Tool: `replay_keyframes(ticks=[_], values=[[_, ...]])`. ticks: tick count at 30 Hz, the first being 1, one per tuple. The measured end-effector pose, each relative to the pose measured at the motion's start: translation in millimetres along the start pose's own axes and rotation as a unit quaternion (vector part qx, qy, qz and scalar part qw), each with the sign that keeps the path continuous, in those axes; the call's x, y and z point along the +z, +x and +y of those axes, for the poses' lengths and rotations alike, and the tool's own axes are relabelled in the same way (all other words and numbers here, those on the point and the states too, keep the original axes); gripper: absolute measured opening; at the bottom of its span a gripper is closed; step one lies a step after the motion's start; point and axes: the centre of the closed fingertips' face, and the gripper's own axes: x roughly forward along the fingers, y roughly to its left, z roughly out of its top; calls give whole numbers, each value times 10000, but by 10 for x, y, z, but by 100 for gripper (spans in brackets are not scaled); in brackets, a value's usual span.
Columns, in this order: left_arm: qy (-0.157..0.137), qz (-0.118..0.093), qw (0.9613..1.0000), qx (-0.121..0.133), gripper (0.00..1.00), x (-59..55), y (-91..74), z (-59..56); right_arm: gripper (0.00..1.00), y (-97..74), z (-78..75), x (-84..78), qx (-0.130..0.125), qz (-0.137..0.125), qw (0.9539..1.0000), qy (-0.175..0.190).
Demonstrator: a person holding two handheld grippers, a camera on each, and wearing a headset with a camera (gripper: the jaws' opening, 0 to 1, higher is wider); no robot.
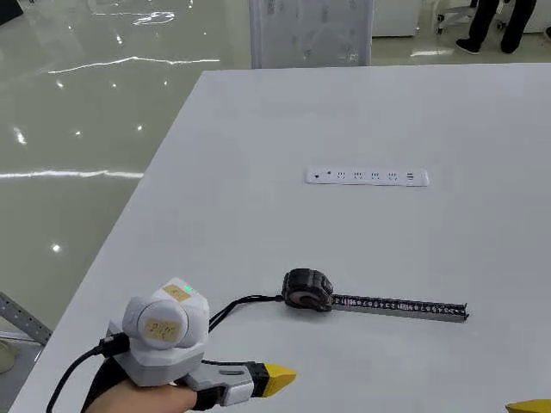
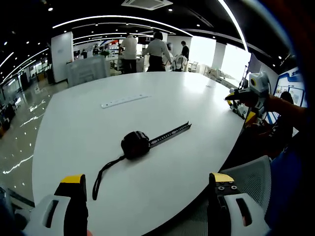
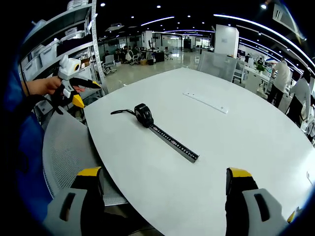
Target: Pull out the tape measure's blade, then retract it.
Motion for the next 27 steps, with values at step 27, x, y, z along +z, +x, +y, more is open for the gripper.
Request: replay_keyframes(ticks=[27], values=[[15,132,9999,94,96,-30,-226,-114,100,-242,43,-84,-84,44,10000,10]])
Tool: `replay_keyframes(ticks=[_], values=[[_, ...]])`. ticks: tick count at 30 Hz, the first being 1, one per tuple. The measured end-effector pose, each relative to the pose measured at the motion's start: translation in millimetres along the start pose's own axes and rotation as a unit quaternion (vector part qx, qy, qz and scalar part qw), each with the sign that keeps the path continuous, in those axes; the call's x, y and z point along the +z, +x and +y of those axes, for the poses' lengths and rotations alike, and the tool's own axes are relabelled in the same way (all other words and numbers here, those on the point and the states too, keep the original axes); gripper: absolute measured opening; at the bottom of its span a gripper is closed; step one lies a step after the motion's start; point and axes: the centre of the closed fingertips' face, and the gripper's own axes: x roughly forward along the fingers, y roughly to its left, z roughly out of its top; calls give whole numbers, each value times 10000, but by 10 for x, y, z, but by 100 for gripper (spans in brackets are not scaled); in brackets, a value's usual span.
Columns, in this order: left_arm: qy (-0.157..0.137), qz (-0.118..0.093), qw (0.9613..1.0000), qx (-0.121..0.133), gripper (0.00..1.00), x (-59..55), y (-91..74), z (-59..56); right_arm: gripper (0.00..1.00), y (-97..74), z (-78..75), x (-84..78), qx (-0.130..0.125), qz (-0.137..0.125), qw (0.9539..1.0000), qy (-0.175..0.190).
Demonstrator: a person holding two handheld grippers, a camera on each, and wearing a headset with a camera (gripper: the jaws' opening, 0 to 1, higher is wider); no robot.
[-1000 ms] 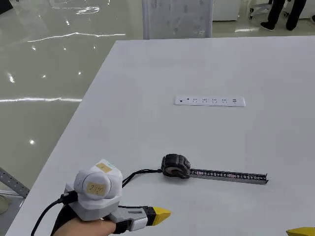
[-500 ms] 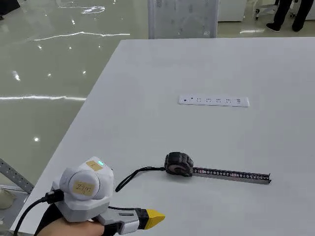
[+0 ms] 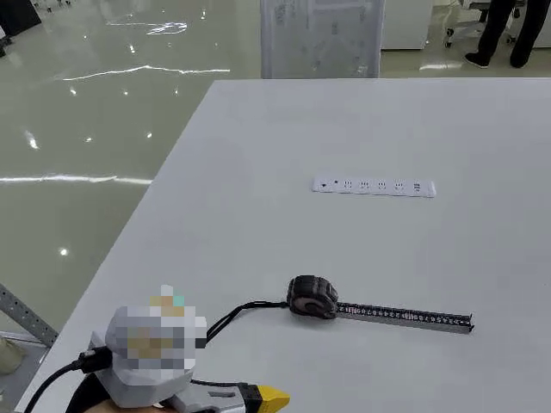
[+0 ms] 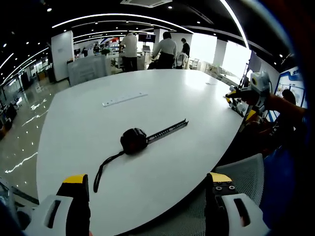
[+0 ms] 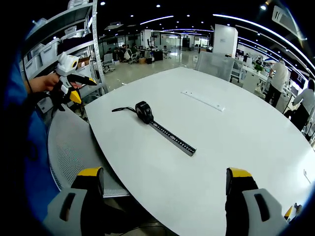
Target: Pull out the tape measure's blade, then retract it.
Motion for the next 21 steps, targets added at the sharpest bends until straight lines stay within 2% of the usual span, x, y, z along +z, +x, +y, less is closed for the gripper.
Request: replay_keyframes(ticks=[2,10,21], values=[[-35,14,10000,-76,94,5,31,-18,100,14,4,12,11,-19,10000,-5],[-1,15,9999,-118,95,29,175,-63,100,105,-10,21,84,40,9999,-66],[-37,51,10000,-7,95,63,374,-50,100,273,-48,-23,207,121,9997,-40]])
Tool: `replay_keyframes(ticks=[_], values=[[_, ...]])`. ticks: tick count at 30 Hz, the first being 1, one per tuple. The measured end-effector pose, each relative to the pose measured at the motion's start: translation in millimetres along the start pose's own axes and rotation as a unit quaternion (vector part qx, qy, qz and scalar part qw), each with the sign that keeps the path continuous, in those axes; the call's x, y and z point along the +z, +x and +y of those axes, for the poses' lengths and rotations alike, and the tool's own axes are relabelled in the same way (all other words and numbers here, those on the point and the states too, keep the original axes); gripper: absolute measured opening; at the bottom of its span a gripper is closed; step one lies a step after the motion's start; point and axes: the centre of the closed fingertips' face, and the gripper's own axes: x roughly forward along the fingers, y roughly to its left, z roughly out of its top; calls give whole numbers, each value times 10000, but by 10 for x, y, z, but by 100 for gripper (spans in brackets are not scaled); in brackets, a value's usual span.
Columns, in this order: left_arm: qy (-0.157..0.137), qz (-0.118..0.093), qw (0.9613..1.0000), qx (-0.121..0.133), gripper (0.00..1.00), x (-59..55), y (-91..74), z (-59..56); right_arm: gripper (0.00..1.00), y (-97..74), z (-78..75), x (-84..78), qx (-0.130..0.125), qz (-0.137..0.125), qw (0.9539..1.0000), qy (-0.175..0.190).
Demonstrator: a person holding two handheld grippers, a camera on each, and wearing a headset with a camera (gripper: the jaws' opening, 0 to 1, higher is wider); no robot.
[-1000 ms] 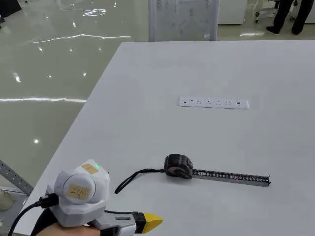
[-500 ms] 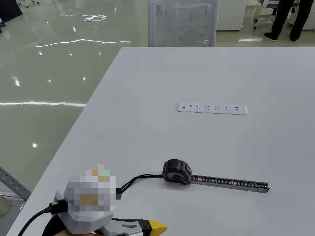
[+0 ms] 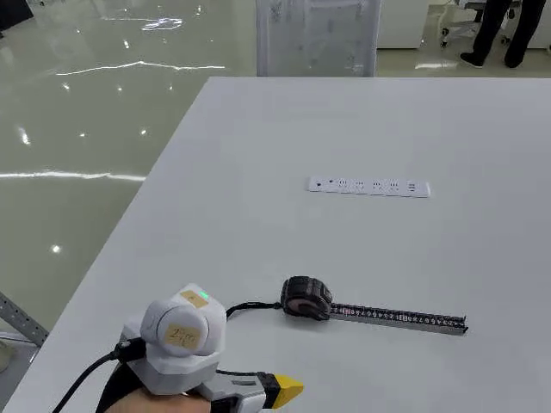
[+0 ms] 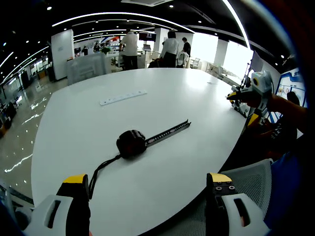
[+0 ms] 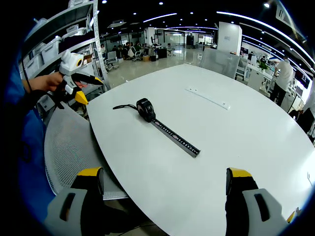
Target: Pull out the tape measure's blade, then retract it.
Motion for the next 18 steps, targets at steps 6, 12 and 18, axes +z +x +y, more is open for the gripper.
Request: replay_keyframes(ticks=[6,12,18], values=[[18,41,10000,61,95,12,85,9,100,83,-31,-6,51,46,10000,-37],[0,68,9999,89,95,31,176,21,100,170,-47,-14,127,87,9999,-59],[8,74,9999,87,95,77,274,-2,100,266,-68,-3,197,120,9997,-103]])
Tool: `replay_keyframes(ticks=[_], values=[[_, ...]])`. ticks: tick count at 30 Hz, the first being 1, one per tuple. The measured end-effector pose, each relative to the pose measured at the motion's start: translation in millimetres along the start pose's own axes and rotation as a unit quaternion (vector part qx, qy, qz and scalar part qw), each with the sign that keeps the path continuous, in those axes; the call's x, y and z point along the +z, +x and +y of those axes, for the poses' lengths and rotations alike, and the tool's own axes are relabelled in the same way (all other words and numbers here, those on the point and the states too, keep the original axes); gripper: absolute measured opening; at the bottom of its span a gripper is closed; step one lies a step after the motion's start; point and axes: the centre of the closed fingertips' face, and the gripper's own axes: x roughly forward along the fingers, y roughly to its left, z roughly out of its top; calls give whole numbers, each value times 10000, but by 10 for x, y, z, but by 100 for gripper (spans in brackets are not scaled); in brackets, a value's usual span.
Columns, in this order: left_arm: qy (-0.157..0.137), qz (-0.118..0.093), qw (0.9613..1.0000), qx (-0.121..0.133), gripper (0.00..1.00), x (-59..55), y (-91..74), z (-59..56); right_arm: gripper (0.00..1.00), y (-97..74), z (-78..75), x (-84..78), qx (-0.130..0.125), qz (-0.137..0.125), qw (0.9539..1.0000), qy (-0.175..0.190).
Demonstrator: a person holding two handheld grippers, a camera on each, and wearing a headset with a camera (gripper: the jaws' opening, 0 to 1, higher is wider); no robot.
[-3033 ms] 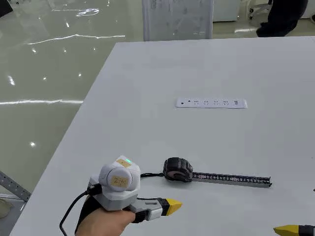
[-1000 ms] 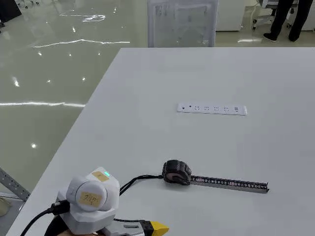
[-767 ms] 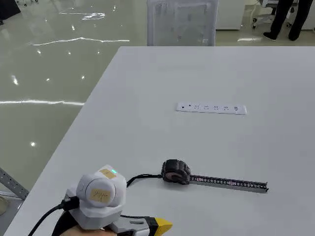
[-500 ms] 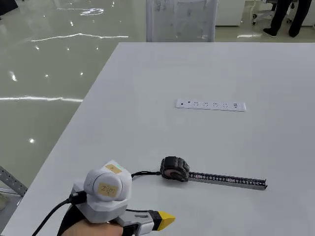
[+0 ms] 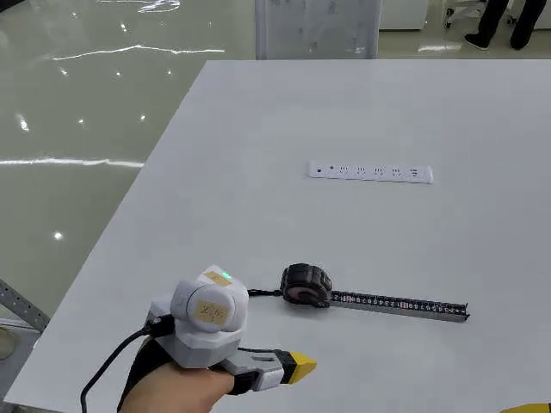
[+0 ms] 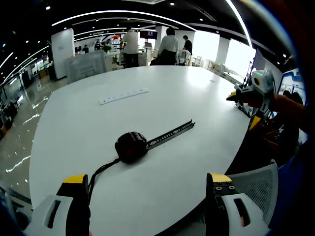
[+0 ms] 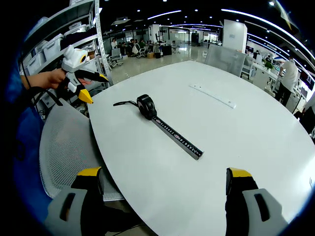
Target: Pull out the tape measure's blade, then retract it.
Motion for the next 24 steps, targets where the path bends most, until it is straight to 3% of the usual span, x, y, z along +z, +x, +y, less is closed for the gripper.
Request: replay_keyframes(ticks=[17,24], values=[[-61,128,9999,-30,95,32,270,-63,99,239,-81,-8,172,66,9998,-60],[-144,136,9998,7,95,36,375,-39,98,321,-101,-41,214,133,9997,-55]])
